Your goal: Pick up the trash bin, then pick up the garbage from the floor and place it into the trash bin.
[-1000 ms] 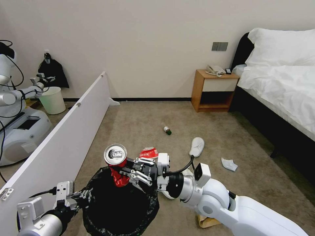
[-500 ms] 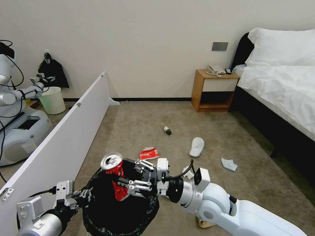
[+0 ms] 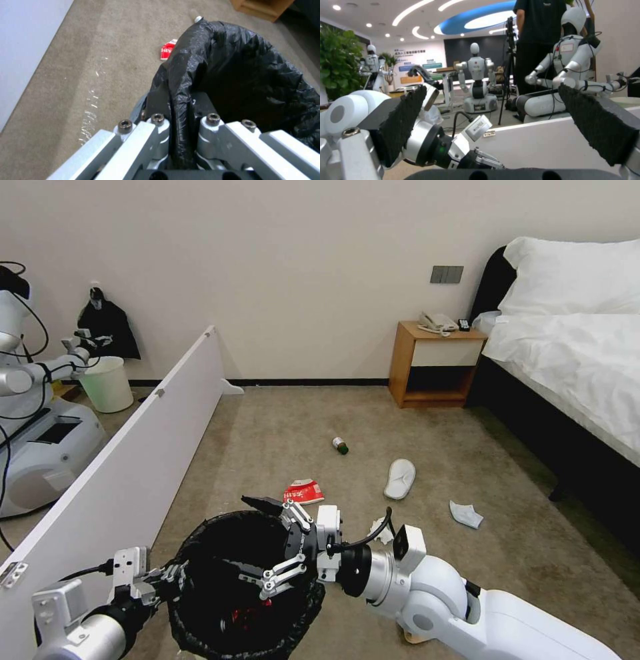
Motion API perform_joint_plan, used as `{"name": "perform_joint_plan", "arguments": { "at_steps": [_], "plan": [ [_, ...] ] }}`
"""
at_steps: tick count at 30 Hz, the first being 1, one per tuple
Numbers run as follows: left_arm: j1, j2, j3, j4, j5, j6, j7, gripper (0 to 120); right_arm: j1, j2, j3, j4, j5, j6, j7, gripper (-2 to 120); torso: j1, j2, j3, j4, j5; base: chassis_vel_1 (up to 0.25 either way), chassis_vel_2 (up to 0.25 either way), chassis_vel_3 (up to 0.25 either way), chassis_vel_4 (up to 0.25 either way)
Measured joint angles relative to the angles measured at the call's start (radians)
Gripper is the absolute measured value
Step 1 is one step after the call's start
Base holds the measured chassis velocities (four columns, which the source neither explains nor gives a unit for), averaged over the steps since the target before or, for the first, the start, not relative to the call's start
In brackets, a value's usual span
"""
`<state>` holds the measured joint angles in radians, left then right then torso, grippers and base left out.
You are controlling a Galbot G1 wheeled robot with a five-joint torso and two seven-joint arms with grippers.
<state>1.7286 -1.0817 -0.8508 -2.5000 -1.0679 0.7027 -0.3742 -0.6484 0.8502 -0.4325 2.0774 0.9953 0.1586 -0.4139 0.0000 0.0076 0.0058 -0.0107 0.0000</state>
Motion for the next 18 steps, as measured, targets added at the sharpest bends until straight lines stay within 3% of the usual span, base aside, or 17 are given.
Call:
{"name": "perform_joint_plan", "arguments": {
  "at_steps": [5, 13, 14, 18],
  "plan": [
    [0.0, -0.001, -0.002, 0.0, 0.0, 0.0, 0.0, 5, -0.014, 0.0, 0.02, 0.012, 0.006, 0.001, 0.015, 100, 0.0, 0.0, 0.0, 0.0001, 0.0, 0.0, 0.0, 0.0, 0.0],
    [-0.003, -0.016, -0.01, 0.0, 0.011, 0.001, 0.004, 5, -0.212, -0.032, 0.263, 0.067, -0.025, -0.017, 0.222, 100, 0.0, 0.0, 0.0, -0.0004, 0.0003, 0.0, 0.0, 0.0, 0.0],
    [-0.008, -0.017, -0.014, 0.0, 0.015, 0.001, 0.006, 5, -0.275, -0.045, 0.357, 0.092, -0.023, -0.043, 0.279, 100, 0.0, 0.0, 0.0, -0.0007, 0.0001, 0.0, 0.0, 0.0, 0.0],
    [-0.009, -0.018, -0.016, 0.0, 0.015, 0.001, 0.007, 5, -0.346, -0.053, 0.472, 0.122, -0.024, -0.085, 0.384, 100, 0.0, 0.0, 0.0, -0.0006, 0.0002, 0.0, 0.0, 0.0, 0.0]
  ]
}}
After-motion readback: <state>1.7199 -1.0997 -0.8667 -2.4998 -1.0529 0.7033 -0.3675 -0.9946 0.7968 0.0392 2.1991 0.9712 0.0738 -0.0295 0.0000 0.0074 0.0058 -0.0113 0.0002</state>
